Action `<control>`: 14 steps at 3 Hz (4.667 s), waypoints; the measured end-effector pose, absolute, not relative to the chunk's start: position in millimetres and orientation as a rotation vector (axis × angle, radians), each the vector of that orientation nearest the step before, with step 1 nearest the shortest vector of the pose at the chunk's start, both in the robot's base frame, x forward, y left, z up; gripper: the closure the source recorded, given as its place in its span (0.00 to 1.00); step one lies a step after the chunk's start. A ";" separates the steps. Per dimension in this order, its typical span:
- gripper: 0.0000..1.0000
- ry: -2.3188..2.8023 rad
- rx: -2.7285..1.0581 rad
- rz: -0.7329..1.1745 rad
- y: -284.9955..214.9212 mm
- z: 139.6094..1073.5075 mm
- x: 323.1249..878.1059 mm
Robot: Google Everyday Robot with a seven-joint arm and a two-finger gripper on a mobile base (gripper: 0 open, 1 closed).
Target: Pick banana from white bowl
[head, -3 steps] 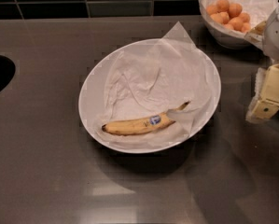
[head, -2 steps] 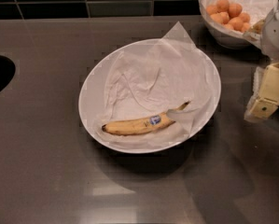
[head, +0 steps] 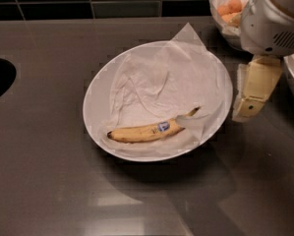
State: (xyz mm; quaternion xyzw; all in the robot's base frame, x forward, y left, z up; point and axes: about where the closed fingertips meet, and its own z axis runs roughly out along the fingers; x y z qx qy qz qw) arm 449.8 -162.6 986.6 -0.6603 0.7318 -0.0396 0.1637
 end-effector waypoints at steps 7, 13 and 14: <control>0.33 1.896 -2.161 -0.063 -67.9 958.8 482.1; 0.47 1.896 -2.290 0.024 -39.6 907.3 461.8; 0.50 1.908 -2.291 0.026 -41.3 901.3 461.8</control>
Offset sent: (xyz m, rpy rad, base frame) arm 0.0059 0.0268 -0.0012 -0.0107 0.0022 0.0732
